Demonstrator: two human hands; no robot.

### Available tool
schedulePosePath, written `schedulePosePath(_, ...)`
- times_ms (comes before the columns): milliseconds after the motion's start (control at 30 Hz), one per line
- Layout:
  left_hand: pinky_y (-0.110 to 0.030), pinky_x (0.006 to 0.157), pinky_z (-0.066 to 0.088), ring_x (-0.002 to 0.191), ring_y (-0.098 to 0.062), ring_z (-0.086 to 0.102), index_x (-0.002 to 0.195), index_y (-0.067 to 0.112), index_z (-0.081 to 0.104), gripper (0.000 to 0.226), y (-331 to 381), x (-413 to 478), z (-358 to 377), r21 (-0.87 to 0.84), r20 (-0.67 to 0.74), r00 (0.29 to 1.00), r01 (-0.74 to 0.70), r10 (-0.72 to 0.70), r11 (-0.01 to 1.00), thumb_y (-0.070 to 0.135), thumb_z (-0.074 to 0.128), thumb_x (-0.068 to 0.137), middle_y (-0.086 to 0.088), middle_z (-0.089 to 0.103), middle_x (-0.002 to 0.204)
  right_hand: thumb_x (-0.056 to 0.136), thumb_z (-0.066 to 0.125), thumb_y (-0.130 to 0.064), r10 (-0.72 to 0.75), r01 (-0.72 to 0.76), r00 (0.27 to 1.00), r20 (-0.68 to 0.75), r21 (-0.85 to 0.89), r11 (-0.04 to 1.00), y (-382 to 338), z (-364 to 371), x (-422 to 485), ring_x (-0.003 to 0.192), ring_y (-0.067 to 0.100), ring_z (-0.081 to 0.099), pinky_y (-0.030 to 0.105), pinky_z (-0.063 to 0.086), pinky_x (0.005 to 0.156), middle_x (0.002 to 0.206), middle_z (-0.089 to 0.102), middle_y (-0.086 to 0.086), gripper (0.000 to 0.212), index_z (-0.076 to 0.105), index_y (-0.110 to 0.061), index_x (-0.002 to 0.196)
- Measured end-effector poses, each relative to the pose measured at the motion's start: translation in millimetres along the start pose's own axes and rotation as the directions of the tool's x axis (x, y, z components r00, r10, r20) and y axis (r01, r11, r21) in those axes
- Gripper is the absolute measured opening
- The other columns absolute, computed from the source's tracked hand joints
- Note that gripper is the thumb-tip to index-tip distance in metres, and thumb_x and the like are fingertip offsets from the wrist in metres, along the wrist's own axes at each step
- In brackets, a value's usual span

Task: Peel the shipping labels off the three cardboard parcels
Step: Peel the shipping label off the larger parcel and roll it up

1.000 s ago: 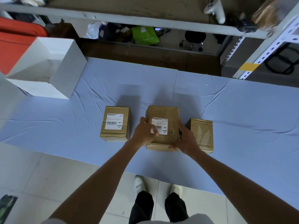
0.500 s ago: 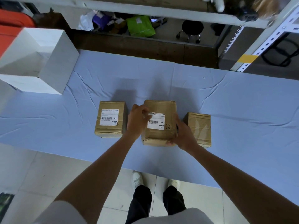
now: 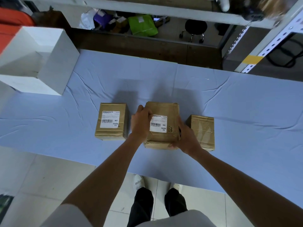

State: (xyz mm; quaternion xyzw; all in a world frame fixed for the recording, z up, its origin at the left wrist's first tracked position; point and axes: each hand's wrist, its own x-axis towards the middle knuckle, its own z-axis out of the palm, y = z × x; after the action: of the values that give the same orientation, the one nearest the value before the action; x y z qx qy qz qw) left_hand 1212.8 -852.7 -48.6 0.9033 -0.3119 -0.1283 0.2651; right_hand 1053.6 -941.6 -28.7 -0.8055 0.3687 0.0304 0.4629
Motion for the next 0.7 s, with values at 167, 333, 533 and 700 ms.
schedulePosePath(167,-0.036,0.069,0.051,0.083,-0.031,0.064,0.103,0.01,0.063,0.013,1.6,2.9,3.0,0.174,0.051,0.999,-0.026,0.017,0.984,0.015,0.058,0.091,-0.008,0.054,0.109,0.05,0.088,0.0,-0.002,0.002,1.0,0.008,-0.019,1.0,0.1,0.0,1.0,0.112,0.025,0.057,0.04,0.05,0.096,0.122,0.059,0.009,0.132,0.01,-0.02,0.154)
schedulePosePath(333,-0.043,0.071,0.057,0.083,-0.034,0.064,0.121,0.011,0.056,0.029,5.8,4.4,4.7,0.265,0.066,0.998,-0.013,-0.005,0.964,0.011,0.056,0.092,-0.009,0.052,0.112,0.05,0.089,-0.001,0.004,-0.004,1.0,0.007,-0.013,1.0,2.0,0.1,2.0,0.113,0.024,0.056,0.032,0.048,0.094,0.122,0.058,0.007,0.131,0.012,-0.019,0.154)
schedulePosePath(533,-0.033,0.065,0.048,0.082,-0.032,0.064,0.113,0.008,0.059,0.02,10.0,6.6,4.8,0.274,0.042,0.998,0.023,-0.036,0.962,0.015,0.048,0.097,-0.011,0.053,0.111,0.048,0.09,-0.003,0.018,-0.018,1.0,0.005,-0.036,0.999,3.5,0.5,3.3,0.113,0.026,0.055,0.033,0.048,0.095,0.123,0.058,0.009,0.132,0.012,-0.019,0.154)
schedulePosePath(700,-0.035,0.072,0.052,0.083,-0.034,0.063,0.113,0.01,0.059,0.021,5.5,5.0,5.3,0.224,0.047,0.999,0.015,-0.026,0.975,0.017,0.047,0.098,-0.01,0.052,0.112,0.047,0.091,-0.004,0.036,-0.035,0.999,0.003,-0.067,0.997,3.6,2.4,5.2,0.114,0.029,0.054,0.041,0.049,0.096,0.124,0.057,0.012,0.134,0.012,-0.018,0.154)
